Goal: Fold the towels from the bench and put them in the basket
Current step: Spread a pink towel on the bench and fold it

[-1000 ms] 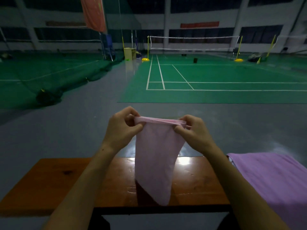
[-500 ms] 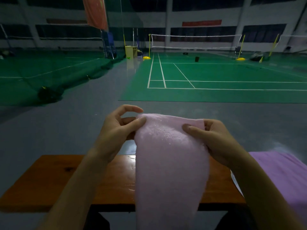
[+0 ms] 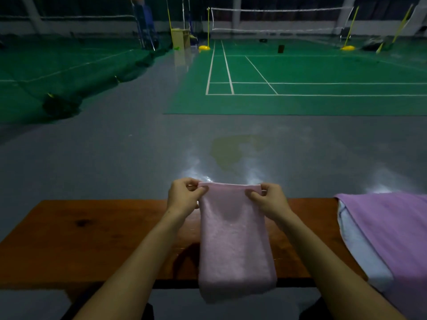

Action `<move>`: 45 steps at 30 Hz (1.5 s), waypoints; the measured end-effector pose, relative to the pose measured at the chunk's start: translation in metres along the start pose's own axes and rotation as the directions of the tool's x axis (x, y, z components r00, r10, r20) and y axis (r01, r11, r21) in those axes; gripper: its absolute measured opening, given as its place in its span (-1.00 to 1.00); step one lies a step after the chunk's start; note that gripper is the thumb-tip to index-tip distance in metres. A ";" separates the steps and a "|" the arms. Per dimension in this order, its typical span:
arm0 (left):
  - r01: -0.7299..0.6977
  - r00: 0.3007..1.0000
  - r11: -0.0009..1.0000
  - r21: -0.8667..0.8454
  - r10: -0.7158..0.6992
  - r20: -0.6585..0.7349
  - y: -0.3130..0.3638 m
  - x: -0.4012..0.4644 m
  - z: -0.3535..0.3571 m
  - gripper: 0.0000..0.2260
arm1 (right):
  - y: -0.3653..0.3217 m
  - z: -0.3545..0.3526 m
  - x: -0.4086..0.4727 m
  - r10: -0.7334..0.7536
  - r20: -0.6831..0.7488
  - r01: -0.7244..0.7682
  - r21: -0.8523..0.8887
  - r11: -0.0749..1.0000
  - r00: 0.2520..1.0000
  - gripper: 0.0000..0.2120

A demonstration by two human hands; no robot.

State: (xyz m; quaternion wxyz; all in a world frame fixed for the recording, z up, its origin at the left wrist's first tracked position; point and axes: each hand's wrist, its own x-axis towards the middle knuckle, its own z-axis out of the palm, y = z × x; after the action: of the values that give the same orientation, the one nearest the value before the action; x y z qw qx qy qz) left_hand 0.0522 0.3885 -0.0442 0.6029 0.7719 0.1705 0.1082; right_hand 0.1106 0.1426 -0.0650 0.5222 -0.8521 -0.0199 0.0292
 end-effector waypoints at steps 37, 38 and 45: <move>-0.538 0.839 0.379 0.753 0.161 0.519 -0.087 -0.091 0.039 -0.43 | 0.065 0.049 -0.112 -0.269 0.471 0.535 -0.635 0.557 0.840 -0.18; -0.534 0.844 0.376 0.757 0.183 0.505 -0.091 -0.089 0.041 -0.43 | 0.066 0.051 -0.110 -0.264 0.463 0.526 -0.649 0.550 0.846 -0.17; -0.529 0.848 0.314 0.788 0.214 0.484 -0.114 -0.071 0.038 -0.44 | 0.066 0.048 -0.105 -0.228 0.439 0.489 -0.693 0.530 0.869 -0.25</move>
State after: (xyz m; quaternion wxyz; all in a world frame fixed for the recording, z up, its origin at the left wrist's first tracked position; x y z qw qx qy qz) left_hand -0.0140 0.3511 -0.1610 0.0654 0.9949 -0.0743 0.0217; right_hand 0.0029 0.1486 -0.1421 0.0803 -0.9545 -0.2849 0.0346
